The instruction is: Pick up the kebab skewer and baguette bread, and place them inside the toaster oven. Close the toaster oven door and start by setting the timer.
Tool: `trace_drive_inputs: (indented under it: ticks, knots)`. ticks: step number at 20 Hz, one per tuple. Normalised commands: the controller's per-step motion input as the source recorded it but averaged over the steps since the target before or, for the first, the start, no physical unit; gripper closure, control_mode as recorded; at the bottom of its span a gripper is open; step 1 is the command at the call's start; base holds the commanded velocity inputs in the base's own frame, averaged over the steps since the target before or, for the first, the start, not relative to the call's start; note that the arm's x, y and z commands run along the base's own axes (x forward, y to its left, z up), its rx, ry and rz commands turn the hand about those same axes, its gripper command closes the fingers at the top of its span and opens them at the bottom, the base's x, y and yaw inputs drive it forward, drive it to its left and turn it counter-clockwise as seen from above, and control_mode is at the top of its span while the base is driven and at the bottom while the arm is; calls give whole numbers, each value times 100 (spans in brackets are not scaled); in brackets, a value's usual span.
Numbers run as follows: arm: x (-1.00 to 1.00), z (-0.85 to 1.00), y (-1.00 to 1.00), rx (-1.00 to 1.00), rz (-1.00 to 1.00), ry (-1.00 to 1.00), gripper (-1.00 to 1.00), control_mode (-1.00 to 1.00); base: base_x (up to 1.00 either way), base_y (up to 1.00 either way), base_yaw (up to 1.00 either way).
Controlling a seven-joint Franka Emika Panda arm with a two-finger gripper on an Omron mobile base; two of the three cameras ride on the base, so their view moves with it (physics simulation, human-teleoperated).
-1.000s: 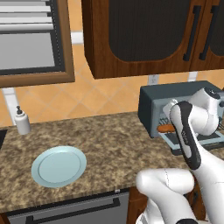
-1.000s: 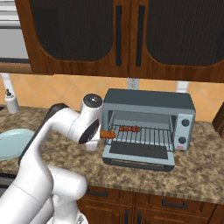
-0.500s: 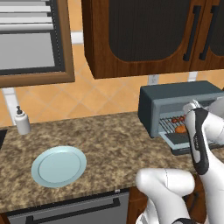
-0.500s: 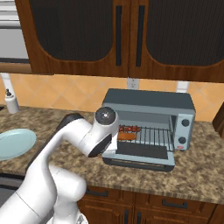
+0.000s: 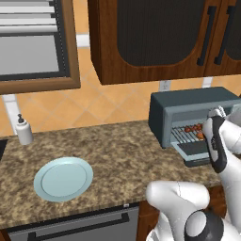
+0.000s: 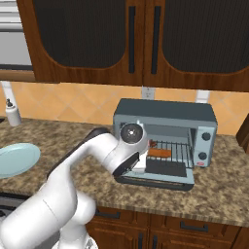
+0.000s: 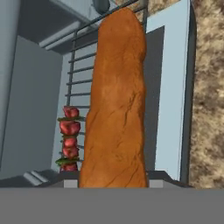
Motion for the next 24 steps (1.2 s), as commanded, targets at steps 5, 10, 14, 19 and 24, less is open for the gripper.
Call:
trace_drive_inputs:
  ticks: [5, 10, 14, 19, 24]
  knots:
    - [67, 1, -26, 0, -2, 0, 100, -100, 0, 0, 0]
    - [56, -5, -7, 0, 0, 0, 100, -100, 0, 0, 0]
    - [18, -18, -13, 0, 2, 2, 100, -100, 0, 0, 0]
    - [26, -15, -11, 0, 2, 5, 100, -100, 0, 0, 0]
    - [28, -14, -6, 0, 2, 4, 100, -100, 0, 0, 0]
